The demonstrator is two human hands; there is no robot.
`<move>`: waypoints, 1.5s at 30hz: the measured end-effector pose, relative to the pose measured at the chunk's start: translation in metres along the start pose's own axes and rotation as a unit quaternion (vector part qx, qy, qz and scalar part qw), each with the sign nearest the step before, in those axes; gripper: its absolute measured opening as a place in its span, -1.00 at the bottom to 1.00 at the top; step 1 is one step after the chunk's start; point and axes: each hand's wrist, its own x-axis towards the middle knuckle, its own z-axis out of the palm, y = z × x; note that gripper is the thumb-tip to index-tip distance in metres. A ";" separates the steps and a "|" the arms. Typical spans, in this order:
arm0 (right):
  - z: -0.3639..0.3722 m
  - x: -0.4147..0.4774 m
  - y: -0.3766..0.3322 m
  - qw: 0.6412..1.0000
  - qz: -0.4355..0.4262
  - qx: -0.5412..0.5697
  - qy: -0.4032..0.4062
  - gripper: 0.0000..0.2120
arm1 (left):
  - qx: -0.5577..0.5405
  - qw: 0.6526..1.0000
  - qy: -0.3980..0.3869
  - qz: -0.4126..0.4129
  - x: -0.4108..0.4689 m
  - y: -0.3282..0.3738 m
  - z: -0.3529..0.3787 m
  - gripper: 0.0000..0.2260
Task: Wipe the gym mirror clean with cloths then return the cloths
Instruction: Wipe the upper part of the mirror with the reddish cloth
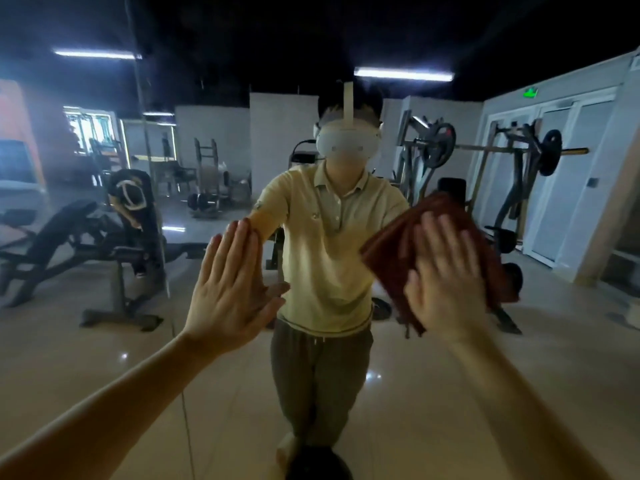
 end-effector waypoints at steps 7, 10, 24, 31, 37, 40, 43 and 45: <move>0.017 0.002 -0.068 0.928 0.348 0.067 0.113 -0.30 | 0.001 1.000 0.011 -0.012 -0.004 -0.006 0.024 -0.16; 0.039 -0.001 -0.169 0.960 0.247 0.108 0.074 -0.22 | -0.060 0.998 0.013 0.016 -0.003 -0.012 0.017 -0.23; 0.050 -0.022 -0.126 0.929 0.358 0.031 0.090 -0.35 | -0.082 0.996 0.004 0.037 -0.051 -0.095 -0.026 -0.26; 0.083 0.032 -0.329 0.948 0.295 0.102 0.065 -0.35 | -0.087 0.995 0.000 0.052 -0.067 -0.151 -0.046 -0.32; 0.076 0.003 -0.355 0.996 -0.026 0.072 -0.052 -0.36 | -0.029 0.998 0.049 0.008 -0.030 -0.192 -0.048 -0.35; 0.056 0.045 -0.297 0.993 -0.099 0.022 -0.057 -0.43 | -0.013 1.000 0.026 0.007 -0.031 -0.200 -0.038 -0.29; 0.034 0.150 -0.249 0.999 0.021 -0.007 0.042 -0.39 | -0.013 1.000 0.016 -0.004 -0.030 -0.201 -0.029 -0.24; 0.018 0.216 -0.231 0.984 0.133 -0.020 0.120 -0.38 | -0.013 1.000 0.010 0.003 -0.031 -0.203 -0.028 -0.21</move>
